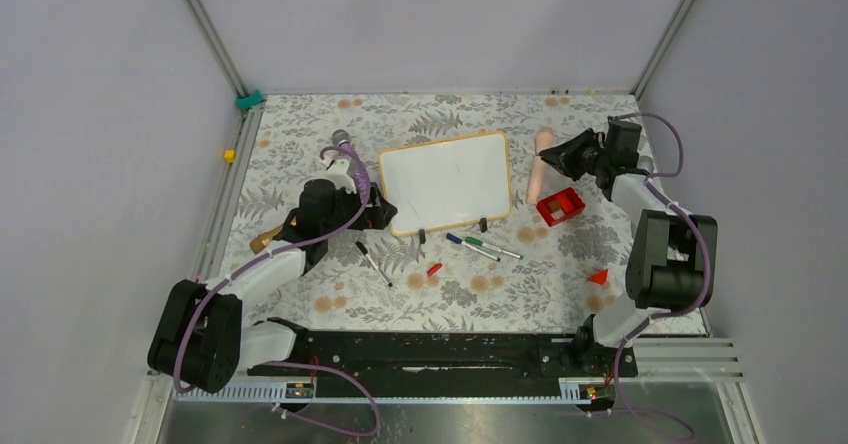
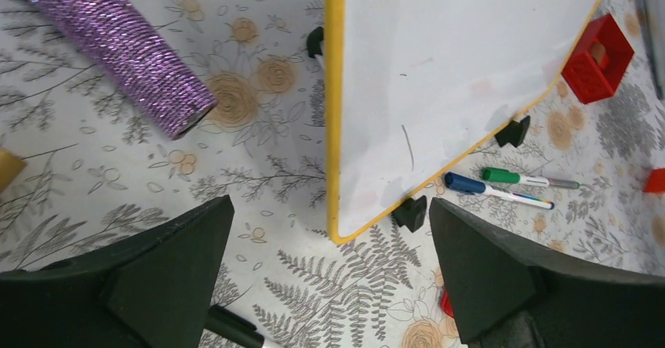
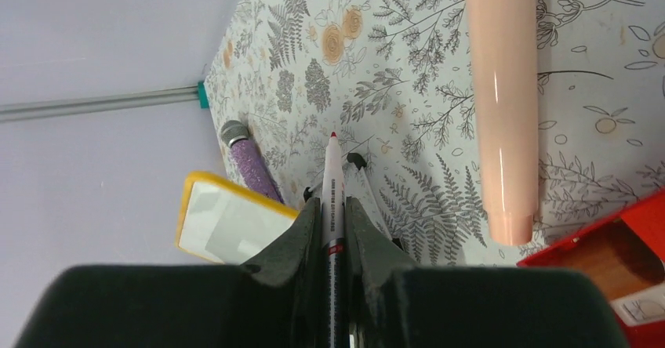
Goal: Write a sentence on the whiteboard
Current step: Hold the whiteboard at the center of the board.
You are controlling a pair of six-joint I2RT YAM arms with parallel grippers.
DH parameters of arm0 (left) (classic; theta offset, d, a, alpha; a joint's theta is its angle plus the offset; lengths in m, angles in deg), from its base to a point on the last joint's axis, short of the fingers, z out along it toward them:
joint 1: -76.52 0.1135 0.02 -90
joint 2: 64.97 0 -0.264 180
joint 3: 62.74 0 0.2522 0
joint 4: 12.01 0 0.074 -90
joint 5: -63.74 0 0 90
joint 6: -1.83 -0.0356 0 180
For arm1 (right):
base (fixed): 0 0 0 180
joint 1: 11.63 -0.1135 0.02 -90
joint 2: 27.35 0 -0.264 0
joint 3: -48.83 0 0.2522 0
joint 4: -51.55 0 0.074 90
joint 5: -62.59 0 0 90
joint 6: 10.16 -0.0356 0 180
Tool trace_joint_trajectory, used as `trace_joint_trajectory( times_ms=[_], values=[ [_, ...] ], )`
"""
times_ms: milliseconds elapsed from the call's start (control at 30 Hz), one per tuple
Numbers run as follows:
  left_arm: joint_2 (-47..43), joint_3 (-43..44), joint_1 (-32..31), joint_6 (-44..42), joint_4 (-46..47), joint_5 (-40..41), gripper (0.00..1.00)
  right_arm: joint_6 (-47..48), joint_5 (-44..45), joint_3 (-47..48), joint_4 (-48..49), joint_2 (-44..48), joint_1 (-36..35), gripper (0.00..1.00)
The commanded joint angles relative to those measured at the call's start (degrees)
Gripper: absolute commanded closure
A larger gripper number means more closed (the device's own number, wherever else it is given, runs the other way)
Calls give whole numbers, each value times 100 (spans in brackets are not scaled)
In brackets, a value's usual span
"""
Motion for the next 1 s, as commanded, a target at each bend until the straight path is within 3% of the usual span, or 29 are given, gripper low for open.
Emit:
trace_joint_trajectory(
  times_ms=[0,167,333,500,600,833,967],
  values=[
    [-457,-240,27,-108,232,695,1,232,452,-355,50,751,-6,100],
    [-569,-345,24,-146,405,706,1,184,672,-1249,463,1609,-13,100],
    [-630,-379,28,-570,385,611,1,599,689,-1498,-71,2354,-21,100],
    [-813,-604,26,-425,614,383,1,866,843,-1707,-476,3241,-21,100],
    [-848,-787,26,-314,860,-147,1,846,752,-1810,-541,3695,-43,100],
    [-971,-937,28,-104,1028,519,1,1057,760,-1532,-1173,4212,-265,100],
    [-663,-724,28,29,982,405,2,1557,1118,-985,-1805,4306,-722,100]
  ],
)
